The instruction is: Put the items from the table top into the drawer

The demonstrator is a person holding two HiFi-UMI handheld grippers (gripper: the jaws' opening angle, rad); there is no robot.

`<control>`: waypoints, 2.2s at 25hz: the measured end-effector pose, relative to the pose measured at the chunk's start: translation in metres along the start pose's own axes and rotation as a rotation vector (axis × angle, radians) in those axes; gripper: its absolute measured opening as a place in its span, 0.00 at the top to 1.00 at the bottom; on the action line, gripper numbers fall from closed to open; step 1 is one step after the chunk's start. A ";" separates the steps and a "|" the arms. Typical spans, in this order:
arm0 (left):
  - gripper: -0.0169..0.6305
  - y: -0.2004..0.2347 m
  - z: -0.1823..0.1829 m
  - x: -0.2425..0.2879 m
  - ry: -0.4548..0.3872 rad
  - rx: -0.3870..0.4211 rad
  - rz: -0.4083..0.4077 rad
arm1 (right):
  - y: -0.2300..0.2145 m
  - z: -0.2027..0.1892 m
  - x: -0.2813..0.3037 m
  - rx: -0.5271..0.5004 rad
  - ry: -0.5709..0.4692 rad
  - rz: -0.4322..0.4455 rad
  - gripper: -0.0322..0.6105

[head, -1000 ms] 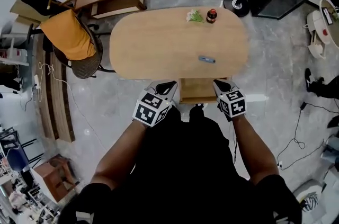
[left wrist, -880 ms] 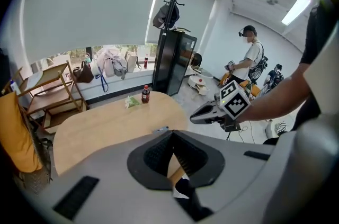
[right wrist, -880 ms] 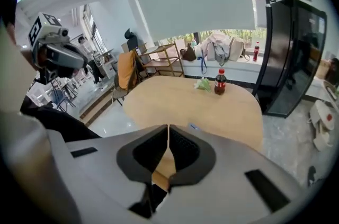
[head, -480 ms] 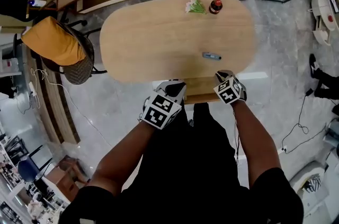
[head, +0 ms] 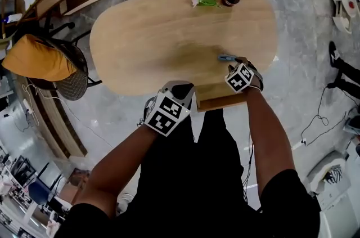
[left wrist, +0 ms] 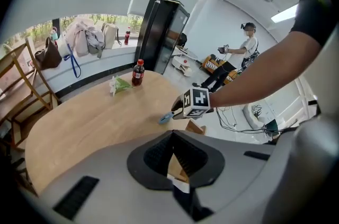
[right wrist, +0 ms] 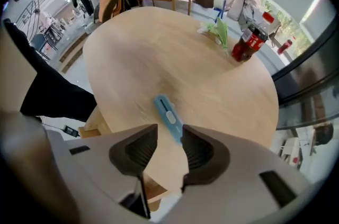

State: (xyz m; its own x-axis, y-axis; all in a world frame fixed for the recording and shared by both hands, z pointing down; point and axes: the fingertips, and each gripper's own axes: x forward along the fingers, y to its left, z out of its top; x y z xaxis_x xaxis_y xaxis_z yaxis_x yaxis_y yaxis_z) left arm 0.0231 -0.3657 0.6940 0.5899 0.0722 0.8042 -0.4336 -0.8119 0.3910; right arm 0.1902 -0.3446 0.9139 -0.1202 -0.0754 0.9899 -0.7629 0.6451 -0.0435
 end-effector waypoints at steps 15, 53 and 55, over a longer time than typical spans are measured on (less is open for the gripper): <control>0.97 0.029 -0.017 -0.008 0.021 -0.117 0.023 | 0.005 0.000 0.052 -0.430 0.142 -0.016 0.76; 0.97 -0.132 -0.118 0.000 -0.135 -0.470 0.272 | 0.152 -0.097 0.090 -0.195 -0.098 0.198 0.77; 0.97 -0.133 -0.127 0.004 -0.134 -0.476 0.265 | 0.154 -0.096 0.102 -0.234 -0.089 0.182 0.77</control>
State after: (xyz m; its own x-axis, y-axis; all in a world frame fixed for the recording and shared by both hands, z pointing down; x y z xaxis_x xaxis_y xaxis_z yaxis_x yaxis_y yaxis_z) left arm -0.0037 -0.1837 0.7020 0.4866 -0.1985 0.8508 -0.8203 -0.4389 0.3668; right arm 0.1212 -0.1800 1.0211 -0.3045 -0.0020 0.9525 -0.5579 0.8109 -0.1766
